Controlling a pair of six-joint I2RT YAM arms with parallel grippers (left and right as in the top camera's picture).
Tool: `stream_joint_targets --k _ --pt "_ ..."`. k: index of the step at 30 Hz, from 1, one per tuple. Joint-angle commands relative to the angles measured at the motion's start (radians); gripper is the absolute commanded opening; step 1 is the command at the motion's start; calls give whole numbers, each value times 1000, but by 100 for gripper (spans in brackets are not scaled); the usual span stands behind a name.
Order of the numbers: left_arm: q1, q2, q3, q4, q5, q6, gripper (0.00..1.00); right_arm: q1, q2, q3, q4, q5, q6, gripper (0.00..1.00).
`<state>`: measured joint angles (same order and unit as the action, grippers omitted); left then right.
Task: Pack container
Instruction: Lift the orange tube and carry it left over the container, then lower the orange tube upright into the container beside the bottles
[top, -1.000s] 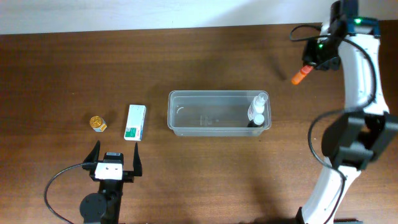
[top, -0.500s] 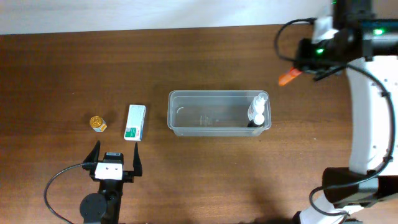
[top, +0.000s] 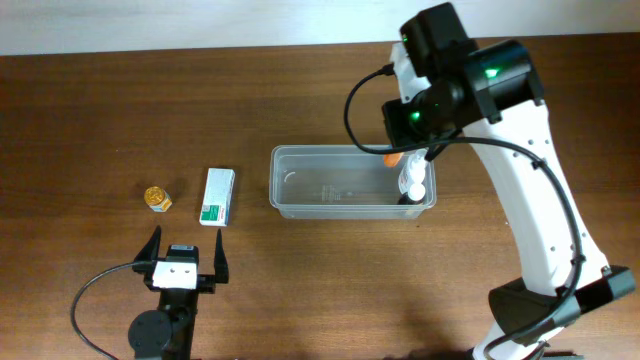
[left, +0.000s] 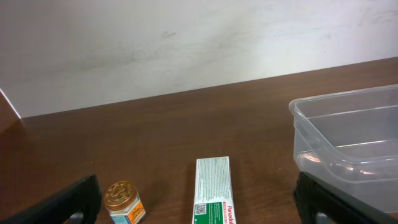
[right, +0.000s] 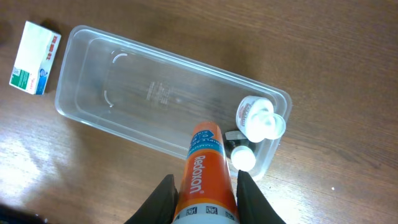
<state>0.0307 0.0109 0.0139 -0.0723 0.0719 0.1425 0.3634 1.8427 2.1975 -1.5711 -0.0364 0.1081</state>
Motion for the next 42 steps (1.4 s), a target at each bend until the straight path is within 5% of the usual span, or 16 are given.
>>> stream_joint_targets --k 1,42 --pt "6 -6 -5 -3 11 16 99 10 60 11 7 39 -3 22" --pt "6 -6 -5 -3 11 16 99 -51 319 11 97 21 -3 22"
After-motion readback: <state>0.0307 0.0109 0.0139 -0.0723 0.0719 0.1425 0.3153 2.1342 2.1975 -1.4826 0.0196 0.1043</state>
